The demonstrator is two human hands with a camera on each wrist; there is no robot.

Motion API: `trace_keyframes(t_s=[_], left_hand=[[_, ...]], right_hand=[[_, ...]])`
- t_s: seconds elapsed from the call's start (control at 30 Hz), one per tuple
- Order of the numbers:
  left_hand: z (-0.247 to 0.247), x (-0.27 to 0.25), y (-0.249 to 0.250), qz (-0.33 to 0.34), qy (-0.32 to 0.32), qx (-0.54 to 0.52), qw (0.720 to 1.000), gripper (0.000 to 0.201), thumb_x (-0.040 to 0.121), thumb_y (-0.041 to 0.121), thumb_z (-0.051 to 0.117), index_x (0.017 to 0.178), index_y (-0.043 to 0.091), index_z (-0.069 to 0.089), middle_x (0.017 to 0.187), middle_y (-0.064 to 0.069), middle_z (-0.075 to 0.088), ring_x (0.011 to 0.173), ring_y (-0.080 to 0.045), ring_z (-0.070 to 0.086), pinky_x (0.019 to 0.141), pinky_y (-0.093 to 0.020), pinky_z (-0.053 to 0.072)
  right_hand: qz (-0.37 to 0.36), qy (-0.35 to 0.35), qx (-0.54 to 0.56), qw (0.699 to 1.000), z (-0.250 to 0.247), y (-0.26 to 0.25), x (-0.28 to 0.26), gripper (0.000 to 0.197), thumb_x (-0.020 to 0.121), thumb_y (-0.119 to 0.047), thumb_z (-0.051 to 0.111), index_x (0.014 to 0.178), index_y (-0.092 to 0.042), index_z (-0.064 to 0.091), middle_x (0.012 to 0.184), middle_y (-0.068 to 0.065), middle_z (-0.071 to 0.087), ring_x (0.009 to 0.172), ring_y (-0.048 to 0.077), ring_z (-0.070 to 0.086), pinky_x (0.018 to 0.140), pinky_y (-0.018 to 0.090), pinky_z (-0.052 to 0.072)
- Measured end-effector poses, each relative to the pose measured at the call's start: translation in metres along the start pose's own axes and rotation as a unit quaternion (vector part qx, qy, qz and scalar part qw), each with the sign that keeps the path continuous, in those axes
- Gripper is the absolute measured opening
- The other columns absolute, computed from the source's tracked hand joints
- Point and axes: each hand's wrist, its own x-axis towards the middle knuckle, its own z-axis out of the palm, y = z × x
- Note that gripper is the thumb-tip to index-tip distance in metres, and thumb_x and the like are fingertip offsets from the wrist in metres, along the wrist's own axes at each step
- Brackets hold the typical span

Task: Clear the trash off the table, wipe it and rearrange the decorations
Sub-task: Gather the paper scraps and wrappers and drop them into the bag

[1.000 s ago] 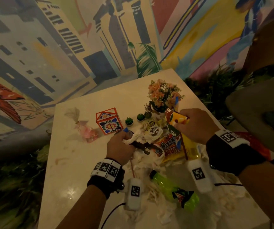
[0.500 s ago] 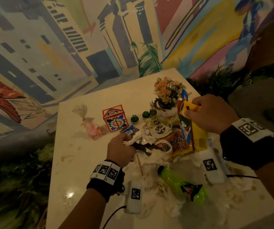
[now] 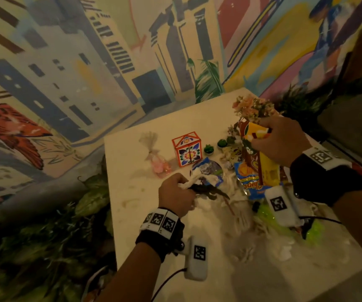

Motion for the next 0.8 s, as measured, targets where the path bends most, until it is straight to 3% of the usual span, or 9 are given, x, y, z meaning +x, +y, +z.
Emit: trace_keyframes(t_s=[0.03, 0.1, 0.23, 0.3, 0.37, 0.43, 0.5, 0.67, 0.8], left_hand=[[-0.003, 0.0, -0.002, -0.003, 0.003, -0.01, 1.0, 0.024, 0.075, -0.008, 0.061, 0.066, 0.011, 0.049, 0.058, -0.01, 0.054, 0.041, -0.018, 0.052, 0.045, -0.036, 0.055], [-0.006, -0.002, -0.005, -0.01, 0.006, -0.032, 0.999, 0.025, 0.076, -0.008, 0.061, 0.066, 0.011, 0.048, 0.059, -0.01, 0.055, 0.042, -0.02, 0.052, 0.048, -0.039, 0.056], [-0.005, 0.0, -0.011, -0.032, 0.024, -0.097, 0.994, 0.029, 0.073, -0.014, 0.057, 0.064, 0.011, 0.046, 0.06, -0.016, 0.054, 0.044, -0.024, 0.051, 0.043, -0.029, 0.048], [-0.003, 0.0, -0.012, -0.039, 0.029, -0.11, 0.993, 0.031, 0.07, -0.016, 0.057, 0.062, 0.012, 0.046, 0.061, -0.017, 0.055, 0.047, -0.025, 0.052, 0.044, -0.027, 0.046], [0.0, -0.001, -0.01, -0.04, 0.029, -0.088, 0.995, 0.03, 0.07, -0.015, 0.059, 0.064, 0.011, 0.047, 0.063, -0.016, 0.055, 0.047, -0.025, 0.052, 0.043, -0.027, 0.047], [0.005, -0.002, -0.007, -0.03, 0.035, -0.07, 0.997, 0.028, 0.071, -0.013, 0.061, 0.064, 0.01, 0.048, 0.064, -0.015, 0.056, 0.047, -0.024, 0.052, 0.041, -0.027, 0.05], [0.008, -0.002, -0.004, -0.015, 0.059, -0.082, 0.995, 0.025, 0.071, -0.013, 0.061, 0.066, 0.009, 0.049, 0.062, -0.013, 0.054, 0.045, -0.02, 0.051, 0.038, -0.023, 0.047], [0.003, -0.006, -0.005, -0.041, 0.087, -0.134, 0.986, 0.023, 0.07, -0.012, 0.061, 0.068, 0.008, 0.052, 0.055, -0.008, 0.052, 0.043, -0.017, 0.049, 0.042, -0.023, 0.043], [-0.027, -0.015, -0.009, -0.038, 0.1, -0.161, 0.981, 0.021, 0.071, -0.016, 0.057, 0.071, 0.005, 0.054, 0.055, -0.008, 0.048, 0.042, -0.016, 0.045, 0.04, -0.022, 0.043]], right_hand=[[0.001, 0.012, -0.003, 1.0, 0.0, -0.003, -0.002, 0.019, 0.078, -0.022, 0.069, 0.095, -0.015, 0.067, 0.08, 0.008, 0.063, 0.081, 0.03, 0.057, 0.076, 0.04, 0.049], [-0.002, 0.029, 0.005, 1.0, -0.002, -0.01, -0.004, 0.023, 0.079, -0.019, 0.069, 0.093, -0.003, 0.064, 0.078, 0.01, 0.06, 0.079, 0.031, 0.056, 0.077, 0.044, 0.049], [-0.012, 0.015, 0.036, 0.999, -0.002, -0.014, -0.007, 0.013, 0.075, -0.014, 0.071, 0.078, -0.011, 0.059, 0.072, 0.011, 0.058, 0.071, 0.029, 0.054, 0.069, 0.037, 0.043], [-0.015, -0.007, 0.037, 0.999, 0.005, -0.011, -0.005, 0.016, 0.073, -0.011, 0.072, 0.081, -0.001, 0.062, 0.078, 0.021, 0.063, 0.077, 0.037, 0.058, 0.069, 0.041, 0.047], [-0.001, -0.04, 0.025, 0.999, 0.017, -0.006, -0.004, 0.034, 0.075, -0.011, 0.072, 0.106, 0.002, 0.063, 0.104, 0.025, 0.064, 0.097, 0.04, 0.059, 0.08, 0.041, 0.048], [0.033, -0.077, 0.025, 0.996, 0.027, 0.002, -0.004, 0.058, 0.078, -0.013, 0.071, 0.132, -0.004, 0.05, 0.132, 0.018, 0.054, 0.116, 0.034, 0.052, 0.091, 0.034, 0.043], [0.038, -0.089, 0.039, 0.995, 0.034, 0.007, -0.002, 0.065, 0.08, -0.015, 0.07, 0.138, -0.007, 0.043, 0.141, 0.014, 0.047, 0.123, 0.031, 0.049, 0.095, 0.034, 0.041], [0.008, -0.084, 0.06, 0.995, 0.037, 0.001, 0.002, 0.063, 0.082, -0.015, 0.069, 0.139, -0.007, 0.042, 0.142, 0.012, 0.045, 0.121, 0.031, 0.049, 0.094, 0.036, 0.041], [-0.031, -0.068, 0.07, 0.995, 0.04, -0.022, 0.007, 0.059, 0.078, -0.012, 0.071, 0.132, -0.001, 0.049, 0.119, 0.016, 0.057, 0.095, 0.024, 0.052, 0.081, 0.025, 0.037]])
